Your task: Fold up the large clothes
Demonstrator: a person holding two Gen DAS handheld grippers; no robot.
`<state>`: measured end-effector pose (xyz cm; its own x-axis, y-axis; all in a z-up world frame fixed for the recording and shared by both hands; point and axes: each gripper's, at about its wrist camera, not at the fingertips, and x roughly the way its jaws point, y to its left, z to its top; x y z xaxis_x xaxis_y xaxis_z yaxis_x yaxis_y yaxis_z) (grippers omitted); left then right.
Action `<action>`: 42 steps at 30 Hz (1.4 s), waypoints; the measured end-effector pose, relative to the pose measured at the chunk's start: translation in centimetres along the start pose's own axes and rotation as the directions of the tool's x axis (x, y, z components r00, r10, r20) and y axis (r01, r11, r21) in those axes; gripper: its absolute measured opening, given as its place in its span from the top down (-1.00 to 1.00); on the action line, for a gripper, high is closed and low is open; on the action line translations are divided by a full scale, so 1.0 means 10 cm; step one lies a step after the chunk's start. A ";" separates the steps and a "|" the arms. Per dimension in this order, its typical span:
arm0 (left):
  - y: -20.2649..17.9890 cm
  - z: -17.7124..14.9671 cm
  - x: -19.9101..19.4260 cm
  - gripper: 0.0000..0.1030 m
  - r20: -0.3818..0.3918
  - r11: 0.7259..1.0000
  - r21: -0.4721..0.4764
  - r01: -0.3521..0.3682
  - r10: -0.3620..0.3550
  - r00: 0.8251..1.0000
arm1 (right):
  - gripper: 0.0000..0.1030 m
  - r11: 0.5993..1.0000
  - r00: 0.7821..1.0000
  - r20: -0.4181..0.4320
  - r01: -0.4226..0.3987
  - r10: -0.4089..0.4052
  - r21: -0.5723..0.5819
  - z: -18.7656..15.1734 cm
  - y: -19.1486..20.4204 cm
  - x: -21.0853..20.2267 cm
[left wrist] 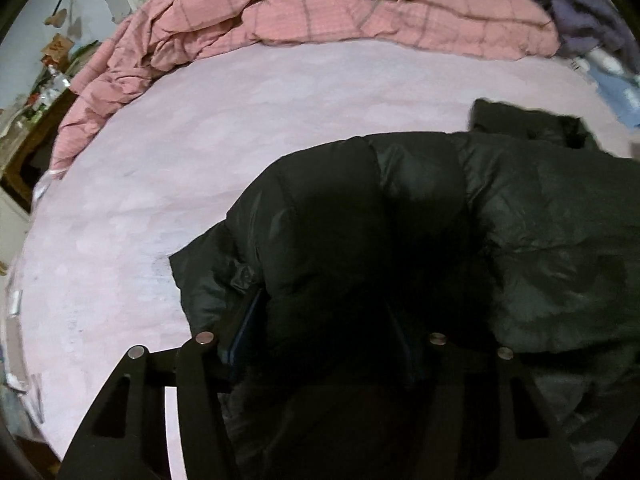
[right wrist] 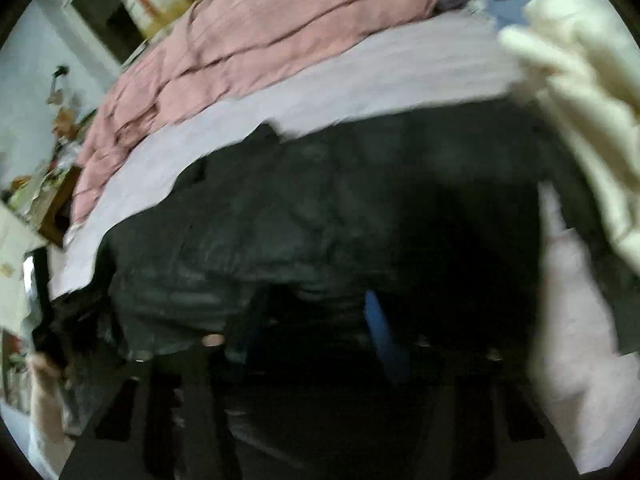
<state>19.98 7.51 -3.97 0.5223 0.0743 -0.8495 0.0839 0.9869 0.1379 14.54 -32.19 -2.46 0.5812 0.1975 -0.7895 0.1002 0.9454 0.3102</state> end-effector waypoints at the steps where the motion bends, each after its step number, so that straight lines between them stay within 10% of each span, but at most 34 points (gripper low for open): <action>1: 0.01 0.00 -0.02 -0.23 0.013 1.000 0.000 0.023 -0.023 1.000 | 0.14 1.000 1.000 0.007 0.028 -0.028 -0.009 0.00 -0.02 -0.01; 7: 0.16 -0.16 -0.40 -0.32 0.151 0.996 -0.021 0.089 -0.085 0.985 | 0.33 0.991 0.991 0.005 0.135 -0.135 -0.004 0.00 -0.07 0.02; 12: 0.24 -0.33 -0.64 -0.32 0.268 0.999 0.015 -0.048 0.043 0.962 | 0.24 0.991 0.989 0.075 0.121 -0.126 0.065 -0.02 -0.05 -0.22; 20: 0.22 -0.70 -1.45 -0.32 0.443 0.992 -0.029 0.126 -0.100 0.891 | -0.15 0.996 0.968 0.251 0.037 -0.015 -0.083 -0.21 0.26 -0.99; 26: -0.37 -0.94 -1.47 0.01 0.347 0.973 0.038 0.226 -0.225 0.911 | -0.16 0.973 0.978 0.185 -0.053 0.096 -0.224 -0.96 0.70 -0.97; 34: -0.55 -1.21 -0.81 0.47 0.214 0.992 -0.069 0.109 -0.092 0.972 | -0.31 0.930 0.963 0.265 0.134 -0.042 -0.341 -1.42 0.98 -0.61; 42: -0.57 -1.34 -0.78 0.58 0.260 0.998 -0.037 0.046 -0.035 0.965 | -0.32 0.933 0.979 0.182 0.150 -0.094 -0.326 -1.45 0.90 -0.40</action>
<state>4.02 3.22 -4.98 0.7218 0.0001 -0.6921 0.0763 0.9939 0.0797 1.40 -20.73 -4.15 0.7066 0.0570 -0.7053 -0.0823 0.9966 -0.0019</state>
